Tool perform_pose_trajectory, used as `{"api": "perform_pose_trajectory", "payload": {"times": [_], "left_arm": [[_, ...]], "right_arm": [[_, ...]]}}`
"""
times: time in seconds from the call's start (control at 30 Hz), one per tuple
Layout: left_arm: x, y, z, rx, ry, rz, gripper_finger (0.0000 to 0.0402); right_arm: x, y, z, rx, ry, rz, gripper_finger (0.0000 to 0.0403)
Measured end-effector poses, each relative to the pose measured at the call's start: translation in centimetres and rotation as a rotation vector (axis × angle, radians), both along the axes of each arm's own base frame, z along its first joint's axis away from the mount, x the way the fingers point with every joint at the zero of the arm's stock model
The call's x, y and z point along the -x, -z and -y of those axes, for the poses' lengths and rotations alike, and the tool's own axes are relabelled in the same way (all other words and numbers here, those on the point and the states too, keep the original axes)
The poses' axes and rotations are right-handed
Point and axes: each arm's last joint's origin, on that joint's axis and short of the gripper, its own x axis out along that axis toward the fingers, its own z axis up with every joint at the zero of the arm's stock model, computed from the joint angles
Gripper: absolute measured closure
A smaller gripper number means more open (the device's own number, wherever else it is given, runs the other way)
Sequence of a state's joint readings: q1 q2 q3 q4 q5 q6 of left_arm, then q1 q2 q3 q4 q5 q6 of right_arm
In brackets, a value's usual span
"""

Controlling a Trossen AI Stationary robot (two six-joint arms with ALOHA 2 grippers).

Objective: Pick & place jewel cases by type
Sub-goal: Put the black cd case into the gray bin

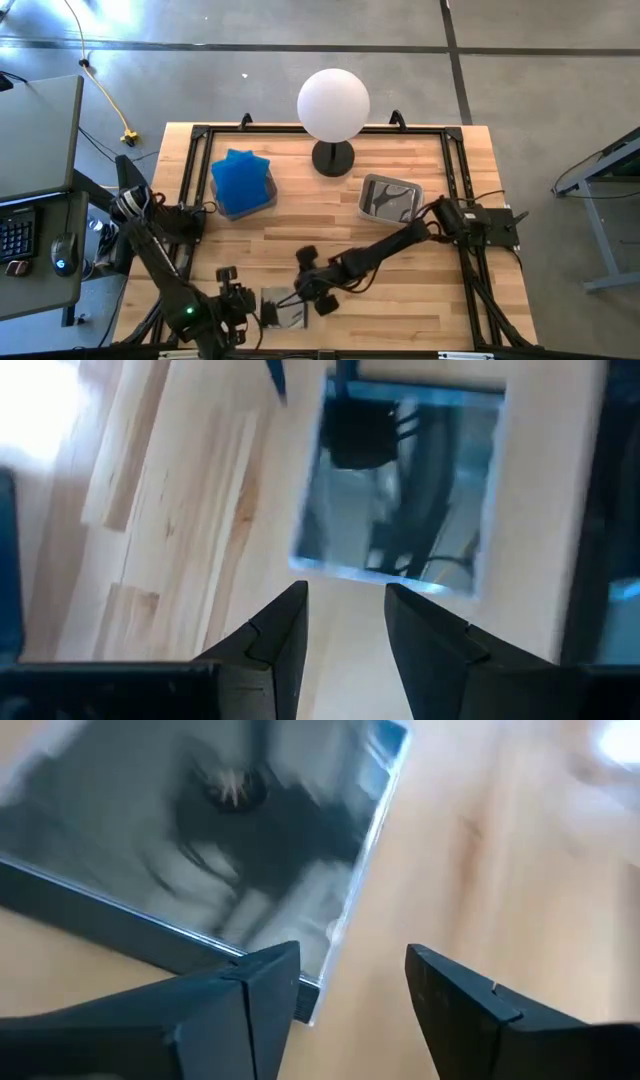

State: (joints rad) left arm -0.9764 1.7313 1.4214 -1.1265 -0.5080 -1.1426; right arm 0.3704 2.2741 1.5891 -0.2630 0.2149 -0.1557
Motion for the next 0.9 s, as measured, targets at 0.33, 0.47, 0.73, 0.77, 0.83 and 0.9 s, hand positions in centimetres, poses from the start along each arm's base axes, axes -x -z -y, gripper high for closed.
{"api": "perform_pose_trajectory", "payload": {"times": [0.33,0.47,0.73,0.77,0.83,0.9], "left_arm": [[-1.8,4.0,-2.5,-0.035,-0.122,0.039,0.0270],[-4.2,5.2,-4.1,-0.042,-0.102,0.091,0.0270],[-9.5,4.9,-7.3,-0.108,0.047,0.207,0.0270],[-10.1,4.8,-7.7,-0.113,0.060,0.224,0.0270],[-11.0,5.0,-8.1,-0.133,0.088,0.240,0.0270],[-11.4,5.4,-8.3,-0.165,0.135,0.227,0.0270]], "right_arm": [[4.6,-3.1,3.1,0.266,0.266,-0.302,0.0222],[5.4,-5.4,3.2,0.281,0.273,-0.277,0.0222],[7.6,-8.1,3.9,0.340,0.265,-0.367,0.0222],[7.9,-8.1,4.1,0.358,0.270,-0.369,0.0222],[8.4,-7.8,4.8,0.378,0.279,-0.380,0.0222],[9.0,-7.3,5.8,0.372,0.291,-0.402,0.0222]]}}
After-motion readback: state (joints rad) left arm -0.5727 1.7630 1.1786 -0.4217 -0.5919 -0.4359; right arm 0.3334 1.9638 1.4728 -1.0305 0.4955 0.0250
